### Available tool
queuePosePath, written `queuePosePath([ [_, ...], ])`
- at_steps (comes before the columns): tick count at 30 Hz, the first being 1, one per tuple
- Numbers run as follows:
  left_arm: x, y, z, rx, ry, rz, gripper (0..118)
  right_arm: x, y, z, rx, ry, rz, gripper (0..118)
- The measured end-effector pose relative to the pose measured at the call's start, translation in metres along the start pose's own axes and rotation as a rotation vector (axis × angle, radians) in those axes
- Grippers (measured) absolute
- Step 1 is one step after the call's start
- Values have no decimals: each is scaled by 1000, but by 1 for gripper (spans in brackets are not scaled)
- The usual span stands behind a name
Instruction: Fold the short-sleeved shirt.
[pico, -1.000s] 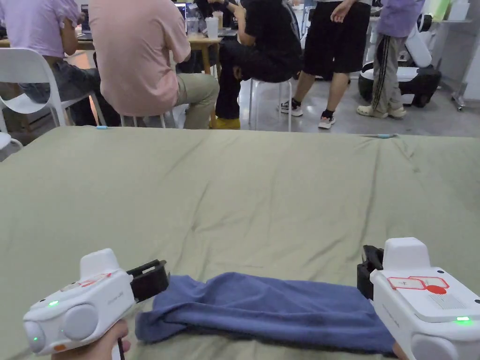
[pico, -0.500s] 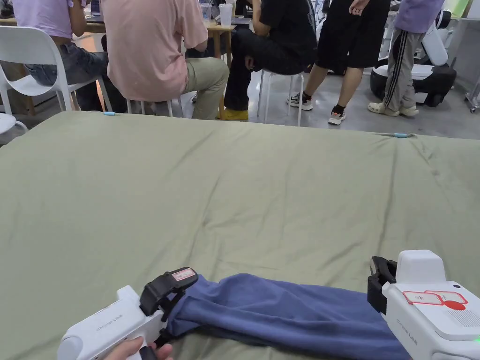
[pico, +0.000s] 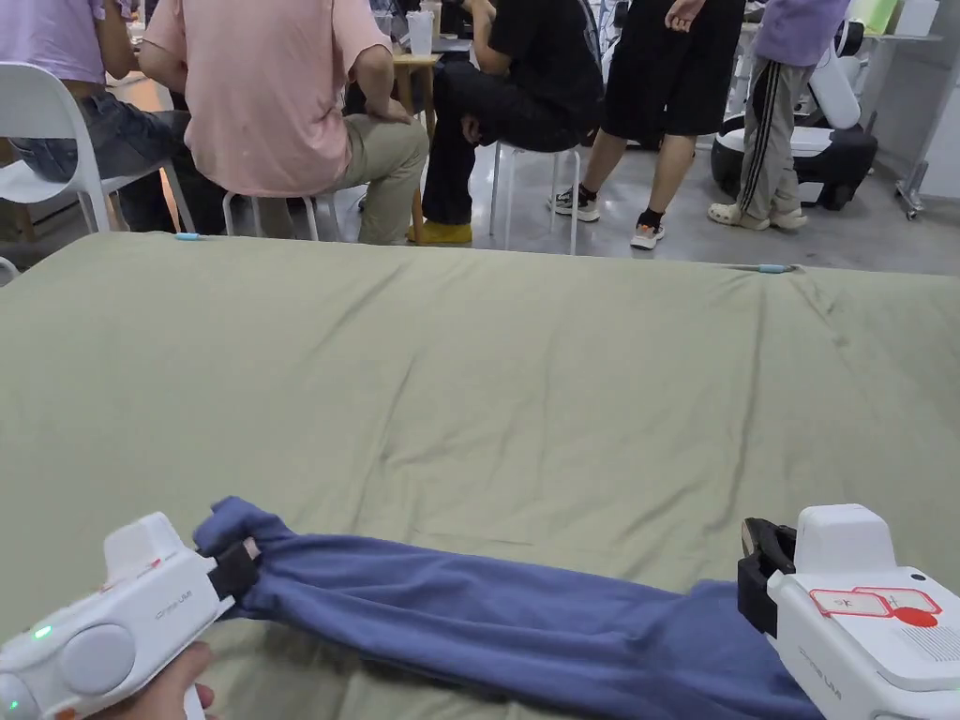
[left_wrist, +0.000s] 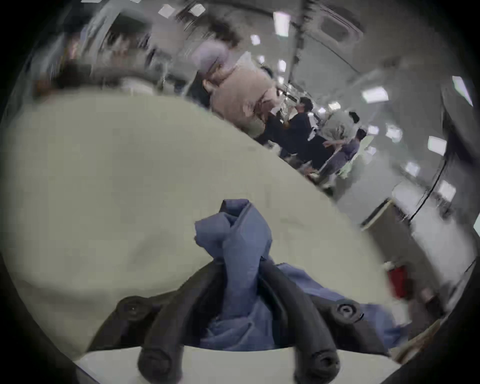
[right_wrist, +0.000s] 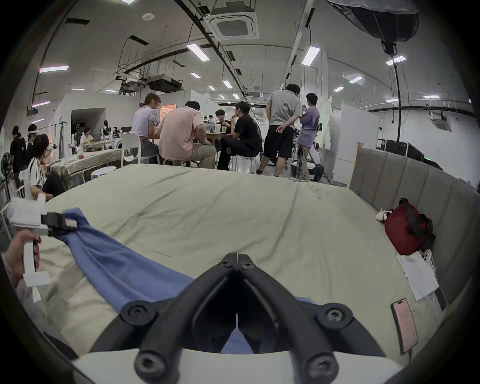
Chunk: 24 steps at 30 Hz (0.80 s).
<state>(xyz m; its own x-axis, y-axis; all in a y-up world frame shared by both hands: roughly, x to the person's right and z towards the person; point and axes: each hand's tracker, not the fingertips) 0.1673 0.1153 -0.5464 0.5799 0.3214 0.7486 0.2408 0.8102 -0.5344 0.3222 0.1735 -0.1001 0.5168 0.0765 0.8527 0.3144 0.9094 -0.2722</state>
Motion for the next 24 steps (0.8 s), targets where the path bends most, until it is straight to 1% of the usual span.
queuePosePath([
  [1,13,5,8,22,39,-82,10,2,0,2,2,0,-2,0],
  [3,41,7,21,69,28,-202,10,5,-1,6,8,3,-8,0],
  [5,94,-2,36,133,47,-393,10,10,-2,11,10,4,-11,0],
  [7,141,-21,40,137,-16,-536,10,16,-5,17,16,-3,-11,0],
  [9,185,-46,42,124,-93,-595,10,24,-9,23,20,-11,-14,0],
  [11,226,-81,33,80,-134,-691,9,34,-15,30,17,-18,-21,0],
  [13,253,-115,19,4,-140,-745,9,44,-22,36,10,-25,-23,0],
  [15,258,-136,4,-38,-133,-732,9,51,-28,39,-1,-25,-23,0],
  [16,258,-144,-3,-69,-127,-699,13,55,-32,40,-4,-29,-20,0],
  [17,256,-146,-6,-94,-152,-664,27,58,-34,40,-6,-31,-16,0],
  [18,253,-145,-7,-112,-197,-639,61,60,-35,41,-7,-30,-14,0],
  [19,248,-139,-5,-136,-236,-610,88,62,-36,41,-9,-26,-14,0],
  [20,245,-133,-2,-146,-263,-570,104,62,-37,40,-10,-25,-13,0],
  [21,238,-121,5,-114,-303,-482,108,63,-37,39,-11,-23,-15,0],
  [23,217,-93,19,-43,-367,-288,107,62,-38,34,-26,1,-33,0],
  [24,207,-84,21,-34,-373,-215,107,61,-38,32,-30,5,-34,0],
])
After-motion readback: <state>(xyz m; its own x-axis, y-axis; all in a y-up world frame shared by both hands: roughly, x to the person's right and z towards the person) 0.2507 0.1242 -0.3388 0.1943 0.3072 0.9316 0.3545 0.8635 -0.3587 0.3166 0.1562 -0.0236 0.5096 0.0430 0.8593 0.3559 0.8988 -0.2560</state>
